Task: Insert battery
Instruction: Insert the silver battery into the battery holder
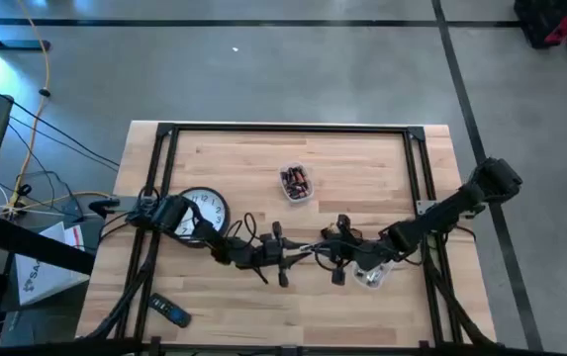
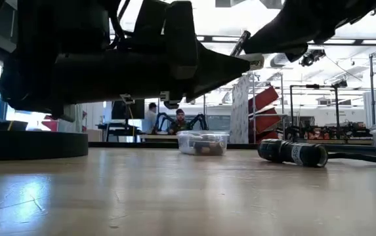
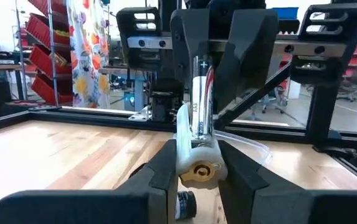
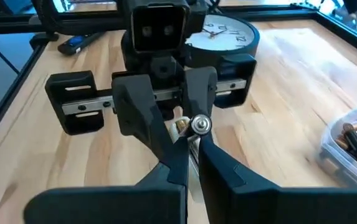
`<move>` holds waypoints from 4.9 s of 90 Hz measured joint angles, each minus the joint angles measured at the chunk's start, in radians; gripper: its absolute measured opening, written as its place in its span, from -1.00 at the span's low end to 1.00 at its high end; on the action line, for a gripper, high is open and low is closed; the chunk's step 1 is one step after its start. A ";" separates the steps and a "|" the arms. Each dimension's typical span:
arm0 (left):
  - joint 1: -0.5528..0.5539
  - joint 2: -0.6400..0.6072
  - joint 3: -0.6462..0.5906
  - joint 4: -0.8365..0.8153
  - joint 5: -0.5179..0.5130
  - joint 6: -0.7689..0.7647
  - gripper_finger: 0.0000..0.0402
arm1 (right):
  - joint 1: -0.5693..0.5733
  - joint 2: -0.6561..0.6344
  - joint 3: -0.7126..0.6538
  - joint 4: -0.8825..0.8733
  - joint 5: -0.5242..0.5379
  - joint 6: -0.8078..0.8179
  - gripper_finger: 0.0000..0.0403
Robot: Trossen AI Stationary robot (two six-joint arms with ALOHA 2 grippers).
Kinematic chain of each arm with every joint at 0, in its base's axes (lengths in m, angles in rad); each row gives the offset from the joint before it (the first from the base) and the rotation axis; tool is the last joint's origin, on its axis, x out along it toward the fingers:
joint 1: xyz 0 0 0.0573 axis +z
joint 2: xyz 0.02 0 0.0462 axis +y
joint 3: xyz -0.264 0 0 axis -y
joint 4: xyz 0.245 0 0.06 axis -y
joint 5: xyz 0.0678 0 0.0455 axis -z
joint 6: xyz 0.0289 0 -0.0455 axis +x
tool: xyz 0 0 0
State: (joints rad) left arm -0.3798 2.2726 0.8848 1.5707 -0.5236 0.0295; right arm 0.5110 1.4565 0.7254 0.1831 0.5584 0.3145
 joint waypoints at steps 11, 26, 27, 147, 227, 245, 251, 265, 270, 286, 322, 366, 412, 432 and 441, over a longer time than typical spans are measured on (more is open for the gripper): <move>-0.001 0.000 0.000 0.000 0.002 -0.002 -0.69 | 0.000 -0.020 0.000 -0.036 -0.022 0.004 -0.99; -0.001 0.000 0.000 -0.001 0.002 -0.002 -0.69 | -0.001 -0.022 0.000 -0.060 -0.054 0.020 -0.99; -0.001 0.000 0.000 -0.001 0.002 -0.002 -0.69 | -0.001 -0.022 0.000 -0.061 -0.055 0.020 -0.99; -0.001 -0.002 0.000 0.001 0.001 -0.002 -0.69 | -0.007 -0.095 0.084 -0.286 -0.105 0.025 -0.78; -0.002 0.000 -0.002 -0.001 0.003 -0.002 -0.69 | -0.044 -0.035 0.085 -0.251 -0.164 0.044 -1.00; -0.001 0.000 -0.002 -0.001 0.000 -0.010 -0.69 | -0.080 -0.035 0.085 -0.238 -0.248 0.040 -1.00; -0.001 0.000 -0.002 -0.002 -0.001 -0.010 -0.69 | -0.086 -0.035 0.085 -0.239 -0.256 0.027 -1.00; -0.001 0.000 -0.002 -0.006 0.000 -0.010 -0.69 | -0.096 -0.031 0.085 -0.249 -0.296 0.025 -1.00; -0.001 0.000 -0.002 -0.008 0.003 -0.010 -0.69 | -0.099 -0.029 0.085 -0.255 -0.320 0.019 -1.00; -0.001 0.000 -0.002 -0.009 0.006 -0.010 -0.69 | -0.106 -0.013 0.088 -0.277 -0.367 -0.013 -1.00; 0.002 -0.003 0.003 0.003 0.001 -0.010 -0.70 | -0.102 -0.010 0.202 -0.526 -0.323 -0.052 -1.00; 0.001 -0.002 -0.024 0.002 -0.009 -0.021 -0.69 | 0.002 -0.006 0.242 -0.633 -0.235 0.105 -1.00; -0.082 -0.001 -0.013 -0.407 -0.037 -0.331 -0.69 | 0.080 0.319 0.241 -0.336 -0.125 0.078 -1.00; -0.111 -0.006 -0.009 -0.503 -0.065 -0.392 -0.69 | 0.078 0.389 0.241 -0.198 -0.106 0.080 -1.00; -0.117 -0.006 -0.012 -0.519 -0.062 -0.391 -0.69 | 0.078 0.390 0.241 -0.201 -0.091 0.096 -1.00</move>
State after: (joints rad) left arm -0.4969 2.2662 0.8729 1.0514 -0.5856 -0.3615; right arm 0.5888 1.8469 0.9668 -0.0175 0.4678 0.4104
